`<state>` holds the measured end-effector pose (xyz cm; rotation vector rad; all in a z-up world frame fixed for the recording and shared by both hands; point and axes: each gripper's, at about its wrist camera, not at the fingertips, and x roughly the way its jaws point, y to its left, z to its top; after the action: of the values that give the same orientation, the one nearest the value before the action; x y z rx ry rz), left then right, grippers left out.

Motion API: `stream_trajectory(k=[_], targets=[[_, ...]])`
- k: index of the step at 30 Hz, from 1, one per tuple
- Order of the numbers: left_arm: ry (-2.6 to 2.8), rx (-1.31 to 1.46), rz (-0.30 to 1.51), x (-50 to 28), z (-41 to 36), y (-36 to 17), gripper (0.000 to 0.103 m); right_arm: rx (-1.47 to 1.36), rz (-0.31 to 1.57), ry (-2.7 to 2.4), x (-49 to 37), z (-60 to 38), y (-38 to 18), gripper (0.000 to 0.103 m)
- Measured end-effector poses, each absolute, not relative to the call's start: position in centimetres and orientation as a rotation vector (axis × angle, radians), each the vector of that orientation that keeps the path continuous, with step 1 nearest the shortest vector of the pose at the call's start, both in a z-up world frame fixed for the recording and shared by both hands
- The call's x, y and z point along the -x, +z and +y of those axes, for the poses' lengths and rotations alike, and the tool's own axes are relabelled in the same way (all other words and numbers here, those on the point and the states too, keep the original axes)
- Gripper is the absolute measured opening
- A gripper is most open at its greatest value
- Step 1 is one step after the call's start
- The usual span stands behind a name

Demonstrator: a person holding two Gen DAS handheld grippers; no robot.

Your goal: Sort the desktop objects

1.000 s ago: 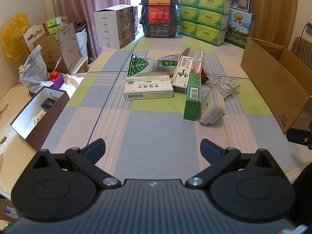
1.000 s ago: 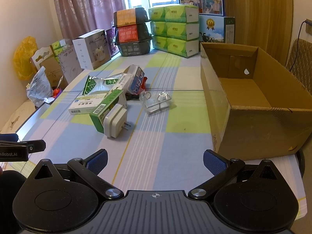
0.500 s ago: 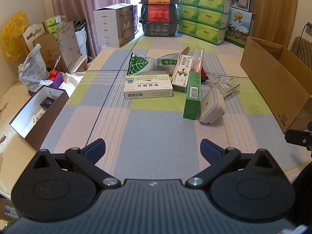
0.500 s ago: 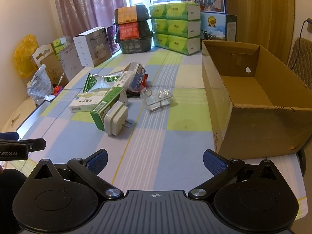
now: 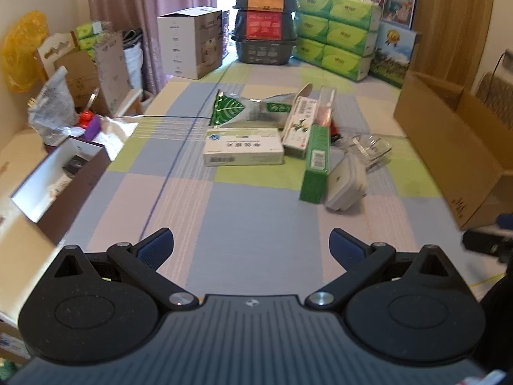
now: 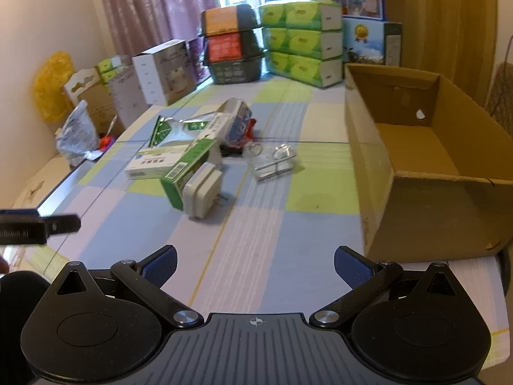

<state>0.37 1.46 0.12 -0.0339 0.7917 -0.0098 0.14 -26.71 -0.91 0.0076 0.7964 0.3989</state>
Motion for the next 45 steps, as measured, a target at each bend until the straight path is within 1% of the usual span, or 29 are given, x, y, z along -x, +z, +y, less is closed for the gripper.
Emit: stream_trajectory(k=[4, 10, 14, 18, 24, 27, 32, 33, 35, 37, 39, 42, 44, 45], targets=[[-0.068, 0.039, 0.772, -1.7, 2.3, 1.1, 0.102, 0.035, 0.797, 0.463, -0.5, -26.1, -0.5, 0.101], [-0.207, -0.092, 0.778, -5.3, 2.3, 2.1, 0.102, 0.202, 0.695, 0.633, -1.4, -23.2, 0.4, 0.101], [-0.256, -0.155, 0.798, -7.7, 2.5, 1.5, 0.102, 0.293, 0.717, 0.704, -4.5, -21.4, -0.3, 0.101], [-0.283, -0.17, 0.827, -9.9, 3.0, 0.3, 0.101, 0.416, 0.734, 0.755, -7.4, -19.4, -1.6, 0.101], [-0.33, -0.187, 0.821, -12.4, 2.1, -1.7, 0.101, 0.629, 0.725, 0.925, -10.6, -16.1, -4.8, 0.101], [-0.351, -0.183, 0.824, -13.5, 1.6, -2.7, 0.1, 0.679, 0.75, 0.962, -12.3, -14.9, -6.5, 0.101], [-0.36, -0.174, 0.827, -15.1, 1.7, -4.0, 0.097, 0.678, 0.77, 1.003, -14.3, -13.7, -8.7, 0.101], [-0.363, -0.162, 0.828, -15.3, 1.8, -4.2, 0.096, 0.682, 0.777, 1.006, -14.7, -13.4, -9.0, 0.1], [-0.372, -0.15, 0.832, -15.6, 1.9, -4.6, 0.094, 0.682, 0.795, 1.016, -15.3, -13.1, -9.8, 0.088], [-0.38, -0.146, 0.828, -15.7, 1.8, -4.8, 0.094, 0.668, 0.823, 1.022, -15.9, -13.0, -10.3, 0.069], [-0.389, -0.141, 0.825, -15.9, 1.7, -4.9, 0.093, 0.639, 0.828, 1.028, -15.8, -13.3, -10.1, 0.063], [-0.402, -0.135, 0.822, -16.1, 1.1, -4.9, 0.092, 0.617, 0.813, 0.974, -15.4, -14.4, -9.5, 0.063], [-0.419, -0.131, 0.825, -16.5, 0.4, -4.9, 0.089, 0.587, 0.825, 0.908, -15.4, -15.4, -9.1, 0.063], [-0.43, -0.13, 0.826, -16.6, -0.1, -4.9, 0.085, 0.568, 0.835, 0.883, -15.4, -16.0, -9.0, 0.063]])
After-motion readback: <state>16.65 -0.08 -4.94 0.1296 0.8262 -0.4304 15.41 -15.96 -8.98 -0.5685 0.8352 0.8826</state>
